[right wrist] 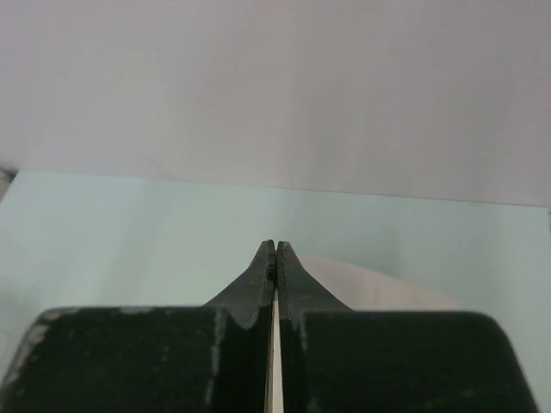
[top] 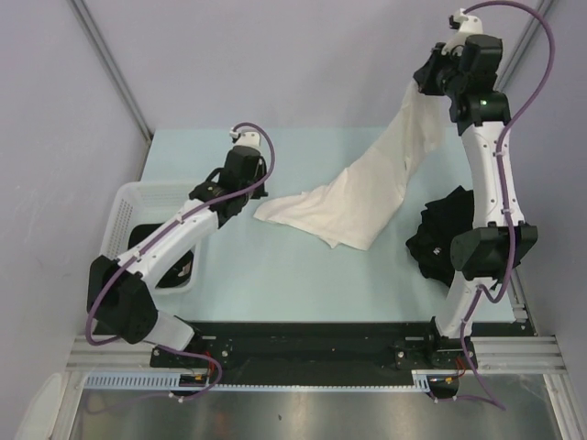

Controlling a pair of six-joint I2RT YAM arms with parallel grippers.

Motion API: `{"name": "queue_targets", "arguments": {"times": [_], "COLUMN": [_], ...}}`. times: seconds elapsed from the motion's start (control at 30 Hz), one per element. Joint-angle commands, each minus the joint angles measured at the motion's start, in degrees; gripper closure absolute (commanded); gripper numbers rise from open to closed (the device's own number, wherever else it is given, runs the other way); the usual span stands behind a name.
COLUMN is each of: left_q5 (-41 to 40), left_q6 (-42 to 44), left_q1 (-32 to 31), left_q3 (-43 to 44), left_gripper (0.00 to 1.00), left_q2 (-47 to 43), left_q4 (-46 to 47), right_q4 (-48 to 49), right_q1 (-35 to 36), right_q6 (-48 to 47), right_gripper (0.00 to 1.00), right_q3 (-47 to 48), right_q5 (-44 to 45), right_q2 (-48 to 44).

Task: Fold and stack the t-shirts
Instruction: Flatten out the tshirt

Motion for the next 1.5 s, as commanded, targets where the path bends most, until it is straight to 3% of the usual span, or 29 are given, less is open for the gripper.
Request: {"name": "queue_targets", "arguments": {"times": [0.0,0.2,0.33,0.4,0.53,0.7,0.8,0.9,1.07,1.17,1.33,1.47], "left_q5": [1.0,-2.1,-3.7,-3.1,-1.3,-0.4,0.0,0.8,1.3,1.5,1.5,1.3], "left_q6": [-1.1,0.2,0.9,0.5,-0.6,-1.4,-1.7,-1.9,-1.6,-1.6,-1.8,-1.6], "left_q1": [-1.2,-1.3,-1.3,-1.2,-1.2,-1.3,-1.2,-1.4,-1.5,-1.6,-1.7,-1.6], "left_q3": [1.3,0.9,-0.7,-1.7,-3.9,-5.3,-5.6,-4.7,-2.5,-2.2,-2.1,-2.6], "left_gripper": [1.0,1.0,1.0,1.0,1.0,1.0,1.0,1.0,1.0,1.0,1.0,1.0], "left_q2": [1.1,1.9,1.6,1.5,0.9,0.4,0.5,1.3,2.4,2.8,3.1,2.9], "left_q4": [1.5,0.6,0.6,0.9,1.0,1.3,1.7,1.7,1.0,1.2,1.2,0.8], "right_q4": [3.9,4.1,5.2,7.8,15.7,19.1,18.3,16.7,13.4,12.5,11.8,10.1], "right_q1": [7.5,20.6,29.2,28.6,19.5,0.0,-8.0,-8.8,-2.0,6.6,19.7,24.8], "right_q6": [2.3,8.0,0.3,-1.8,-2.1,-0.2,2.9,2.9,1.4,0.7,2.5,4.8], "right_gripper": [1.0,1.0,1.0,1.0,1.0,1.0,1.0,1.0,1.0,1.0,1.0,1.0], "right_q3": [5.6,14.5,17.3,18.8,22.2,20.7,12.0,3.2,-3.0,-1.9,5.5,14.4], "right_q5": [-4.2,-9.6,-8.1,-5.4,-0.6,1.7,-0.3,-0.5,-0.9,-1.6,-3.4,-5.2], "right_q2": [-2.1,1.9,1.6,1.6,-0.2,-4.9,-7.7,-9.7,-9.4,-7.6,-2.1,3.8]}}
